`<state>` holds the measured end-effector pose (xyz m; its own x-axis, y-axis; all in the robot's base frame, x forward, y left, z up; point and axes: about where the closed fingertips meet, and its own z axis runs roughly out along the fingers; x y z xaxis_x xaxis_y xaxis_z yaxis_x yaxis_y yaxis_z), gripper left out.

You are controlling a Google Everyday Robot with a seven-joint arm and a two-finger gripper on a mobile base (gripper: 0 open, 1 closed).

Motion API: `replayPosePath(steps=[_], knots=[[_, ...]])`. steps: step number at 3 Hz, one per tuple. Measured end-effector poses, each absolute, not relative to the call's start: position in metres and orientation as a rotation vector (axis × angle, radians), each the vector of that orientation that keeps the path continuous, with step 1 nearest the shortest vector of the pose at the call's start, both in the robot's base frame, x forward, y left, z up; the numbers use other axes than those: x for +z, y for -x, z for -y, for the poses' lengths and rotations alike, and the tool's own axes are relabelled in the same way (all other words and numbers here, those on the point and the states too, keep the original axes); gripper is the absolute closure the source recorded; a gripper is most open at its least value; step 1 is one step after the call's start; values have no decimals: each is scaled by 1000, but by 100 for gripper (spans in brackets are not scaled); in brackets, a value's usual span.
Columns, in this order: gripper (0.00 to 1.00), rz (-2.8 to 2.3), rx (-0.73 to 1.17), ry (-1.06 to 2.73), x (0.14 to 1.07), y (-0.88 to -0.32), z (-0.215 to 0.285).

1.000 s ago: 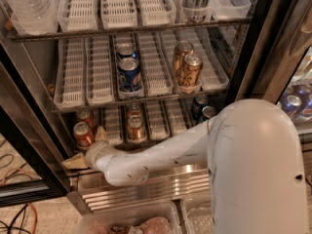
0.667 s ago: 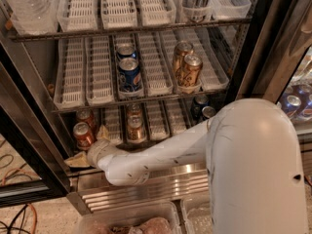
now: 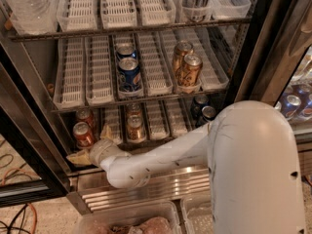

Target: Pick coke can from bottom shelf of fridge

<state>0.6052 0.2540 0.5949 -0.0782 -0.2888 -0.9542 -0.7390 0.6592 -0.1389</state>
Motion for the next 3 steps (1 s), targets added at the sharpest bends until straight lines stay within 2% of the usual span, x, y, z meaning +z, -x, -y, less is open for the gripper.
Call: replayPosePath(steps=[3], knots=[[0, -1608, 544, 750, 591, -613, -275]])
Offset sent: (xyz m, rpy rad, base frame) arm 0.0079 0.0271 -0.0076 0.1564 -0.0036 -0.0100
